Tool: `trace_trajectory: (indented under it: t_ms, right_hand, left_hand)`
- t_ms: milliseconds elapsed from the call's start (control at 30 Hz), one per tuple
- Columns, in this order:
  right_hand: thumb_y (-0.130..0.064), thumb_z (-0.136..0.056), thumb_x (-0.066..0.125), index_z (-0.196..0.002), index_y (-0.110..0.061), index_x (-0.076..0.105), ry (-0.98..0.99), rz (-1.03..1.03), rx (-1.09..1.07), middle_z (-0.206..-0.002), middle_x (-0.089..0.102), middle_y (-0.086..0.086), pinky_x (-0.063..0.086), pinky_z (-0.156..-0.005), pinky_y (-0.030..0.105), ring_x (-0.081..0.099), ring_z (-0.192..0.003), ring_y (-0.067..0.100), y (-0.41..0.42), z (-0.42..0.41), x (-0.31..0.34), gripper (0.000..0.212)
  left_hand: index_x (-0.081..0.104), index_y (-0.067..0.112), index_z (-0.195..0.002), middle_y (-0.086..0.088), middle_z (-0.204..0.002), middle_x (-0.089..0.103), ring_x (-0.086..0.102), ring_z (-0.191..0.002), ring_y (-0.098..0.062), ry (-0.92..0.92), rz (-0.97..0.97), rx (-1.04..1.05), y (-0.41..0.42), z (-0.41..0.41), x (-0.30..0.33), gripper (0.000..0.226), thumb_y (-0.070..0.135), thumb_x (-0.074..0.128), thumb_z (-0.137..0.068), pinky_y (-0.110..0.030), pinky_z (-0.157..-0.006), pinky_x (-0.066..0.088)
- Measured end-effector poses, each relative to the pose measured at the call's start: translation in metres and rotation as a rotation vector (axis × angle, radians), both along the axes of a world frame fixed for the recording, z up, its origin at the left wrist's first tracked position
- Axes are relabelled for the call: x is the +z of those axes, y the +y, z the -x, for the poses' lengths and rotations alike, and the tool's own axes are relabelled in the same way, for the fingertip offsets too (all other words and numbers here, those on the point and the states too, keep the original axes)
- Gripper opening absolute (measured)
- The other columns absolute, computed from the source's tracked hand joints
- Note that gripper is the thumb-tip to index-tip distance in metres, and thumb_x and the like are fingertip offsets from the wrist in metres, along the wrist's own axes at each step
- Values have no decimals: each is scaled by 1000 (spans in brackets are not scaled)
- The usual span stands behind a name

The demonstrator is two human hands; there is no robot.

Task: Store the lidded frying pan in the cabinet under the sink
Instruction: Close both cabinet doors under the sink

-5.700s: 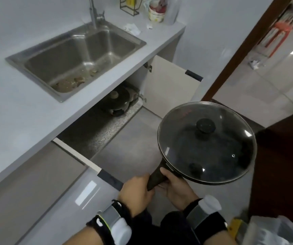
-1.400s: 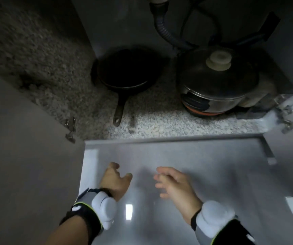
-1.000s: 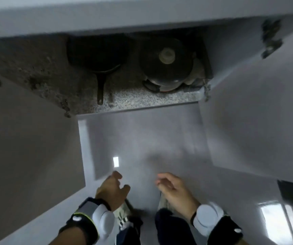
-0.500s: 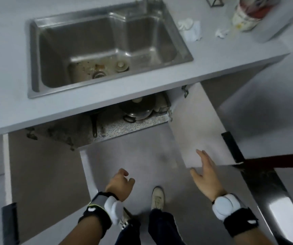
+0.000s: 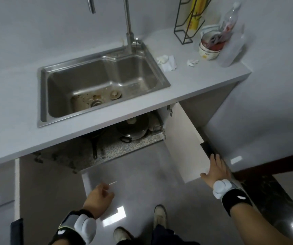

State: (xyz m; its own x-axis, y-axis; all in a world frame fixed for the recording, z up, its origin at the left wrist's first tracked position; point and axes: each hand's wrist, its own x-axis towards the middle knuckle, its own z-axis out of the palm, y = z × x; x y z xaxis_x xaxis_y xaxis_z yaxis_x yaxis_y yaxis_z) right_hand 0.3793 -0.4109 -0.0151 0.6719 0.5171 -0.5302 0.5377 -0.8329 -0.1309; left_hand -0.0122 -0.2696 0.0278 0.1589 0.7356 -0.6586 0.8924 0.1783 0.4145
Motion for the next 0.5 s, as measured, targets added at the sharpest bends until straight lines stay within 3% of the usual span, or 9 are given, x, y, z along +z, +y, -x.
trace_trajectory:
  t_ms: [100, 233, 267, 333, 400, 500]
  right_hand:
    - [-32, -82, 64, -153, -11, -1, 7, -9, -13, -164, -3, 6, 24, -116, 45, 5, -149, 30, 5, 16, 0, 99]
    - [-30, -81, 66, -153, -7, 1, 21, -20, 39, -162, -1, 13, 29, -114, 43, 11, -146, 35, 17, 47, 0, 99]
    - [-30, -81, 65, -153, -7, 2, 38, -26, 69, -161, -1, 14, 31, -113, 43, 13, -145, 35, 17, 53, -2, 99]
    - [-30, -81, 64, -153, -7, 1, 73, -39, 119, -160, -1, 16, 34, -111, 44, 17, -143, 37, 18, 65, -8, 98]
    - [-30, -82, 63, -153, -7, 0, 116, -58, 165, -160, -1, 17, 37, -108, 46, 25, -140, 39, 22, 82, -11, 97]
    - [-26, -86, 60, -153, -7, -2, 192, -100, 223, -160, -4, 19, 36, -107, 48, 29, -136, 44, 40, 114, -16, 93]
  left_hand:
    - [53, 20, -107, -4, -96, 63, 58, -88, -22, 24, -11, 51, -5, 16, 3, 24, 29, 61, -86, -27, -74, 41]
    - [51, 20, -107, -3, -104, 61, 55, -73, -9, 65, -53, 110, -16, 44, 6, 23, 28, 60, -87, -16, -53, 40]
    - [52, 19, -109, -3, -105, 60, 54, -71, -7, 83, -57, 142, -19, 52, 6, 25, 28, 60, -87, -15, -54, 40]
    - [54, 18, -111, -3, -108, 63, 59, -80, -14, 120, -67, 216, -24, 69, 6, 31, 31, 60, -84, -26, -72, 50]
    - [51, 19, -114, -3, -114, 63, 62, -97, -24, 172, -50, 300, -31, 92, 5, 40, 37, 60, -79, -37, -91, 49]
    - [44, 17, -128, -4, -132, 55, 56, -118, -28, 272, -98, 418, -32, 133, 8, 58, 40, 64, -79, -43, -101, 40]
